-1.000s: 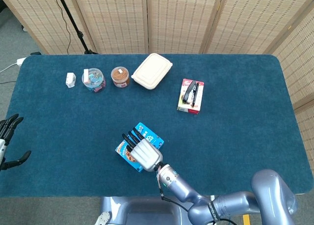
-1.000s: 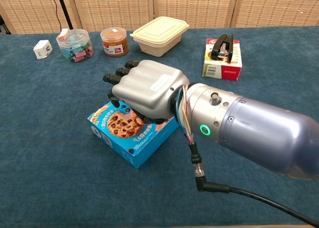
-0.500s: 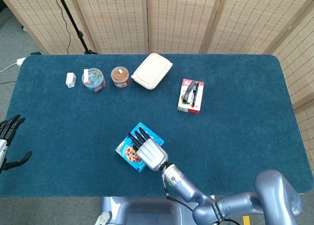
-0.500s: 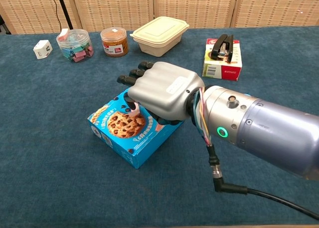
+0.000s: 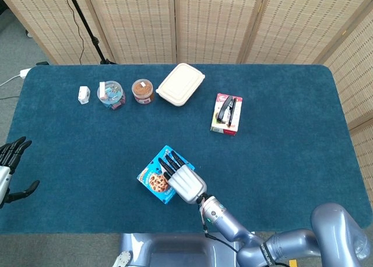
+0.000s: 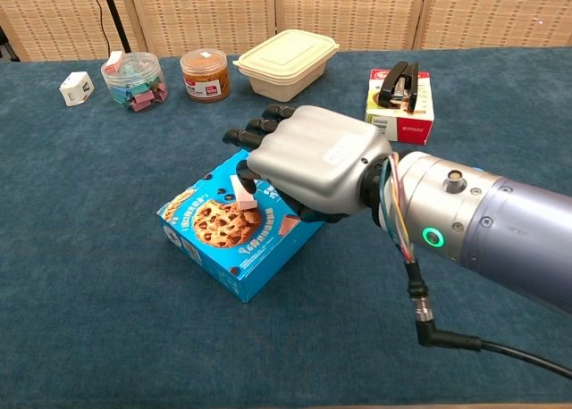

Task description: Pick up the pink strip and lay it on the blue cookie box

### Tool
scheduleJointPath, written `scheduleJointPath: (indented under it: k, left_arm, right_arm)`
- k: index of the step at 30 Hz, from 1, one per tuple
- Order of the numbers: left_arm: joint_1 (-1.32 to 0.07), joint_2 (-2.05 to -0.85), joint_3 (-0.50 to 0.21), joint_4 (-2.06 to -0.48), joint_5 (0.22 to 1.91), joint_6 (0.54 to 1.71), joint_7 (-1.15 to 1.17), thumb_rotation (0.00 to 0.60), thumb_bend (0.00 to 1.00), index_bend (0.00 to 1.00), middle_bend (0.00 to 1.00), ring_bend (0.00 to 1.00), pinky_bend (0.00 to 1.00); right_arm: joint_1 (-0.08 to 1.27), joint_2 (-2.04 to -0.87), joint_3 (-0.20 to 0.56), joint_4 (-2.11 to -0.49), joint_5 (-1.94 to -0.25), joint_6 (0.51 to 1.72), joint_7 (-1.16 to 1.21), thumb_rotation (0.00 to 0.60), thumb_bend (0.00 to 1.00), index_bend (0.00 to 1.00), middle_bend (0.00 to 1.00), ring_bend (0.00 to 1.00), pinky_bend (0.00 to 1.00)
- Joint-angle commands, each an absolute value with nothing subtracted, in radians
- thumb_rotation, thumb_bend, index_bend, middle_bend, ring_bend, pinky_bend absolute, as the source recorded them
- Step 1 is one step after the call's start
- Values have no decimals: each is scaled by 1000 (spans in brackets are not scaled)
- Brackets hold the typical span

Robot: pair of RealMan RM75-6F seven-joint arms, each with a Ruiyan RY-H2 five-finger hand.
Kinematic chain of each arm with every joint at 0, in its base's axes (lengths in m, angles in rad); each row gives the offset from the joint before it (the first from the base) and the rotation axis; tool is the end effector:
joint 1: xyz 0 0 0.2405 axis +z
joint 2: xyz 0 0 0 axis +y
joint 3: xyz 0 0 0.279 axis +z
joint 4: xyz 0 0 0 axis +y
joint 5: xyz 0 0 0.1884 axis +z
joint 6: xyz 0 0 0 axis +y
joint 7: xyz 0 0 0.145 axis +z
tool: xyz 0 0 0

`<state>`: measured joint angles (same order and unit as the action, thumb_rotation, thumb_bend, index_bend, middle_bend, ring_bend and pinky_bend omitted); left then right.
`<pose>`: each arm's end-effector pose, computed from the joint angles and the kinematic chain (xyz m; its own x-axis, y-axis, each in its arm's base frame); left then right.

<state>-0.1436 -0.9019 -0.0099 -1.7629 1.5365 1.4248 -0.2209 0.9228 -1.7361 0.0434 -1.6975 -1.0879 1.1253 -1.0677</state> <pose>-0.2944 0.1895 0.2308 0.2604 0.0890 0.9614 0.9641 -0.0774 -0.2539 -0.0570 -0.2855 -0.0580 0.7674 0.0729 0.6371 -0.4224 -0.6900 0.5878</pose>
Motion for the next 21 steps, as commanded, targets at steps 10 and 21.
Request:
scheduleJointPath:
  k: [10, 21]
  left_arm:
    - [-141, -904, -12, -1760, 1539, 1426, -220, 600, 273, 0, 0, 0, 0]
    - [-139, -905, -12, -1761, 1543, 1428, -215, 600, 273, 0, 0, 0, 0]
  right_arm:
    - [902, -1752, 21, -1686, -1121, 1115, -1047, 600, 1000, 294, 0, 0, 0]
    - [893, -1766, 18, -1669, -1141, 1104, -1054, 600, 1000, 295, 0, 0, 0]
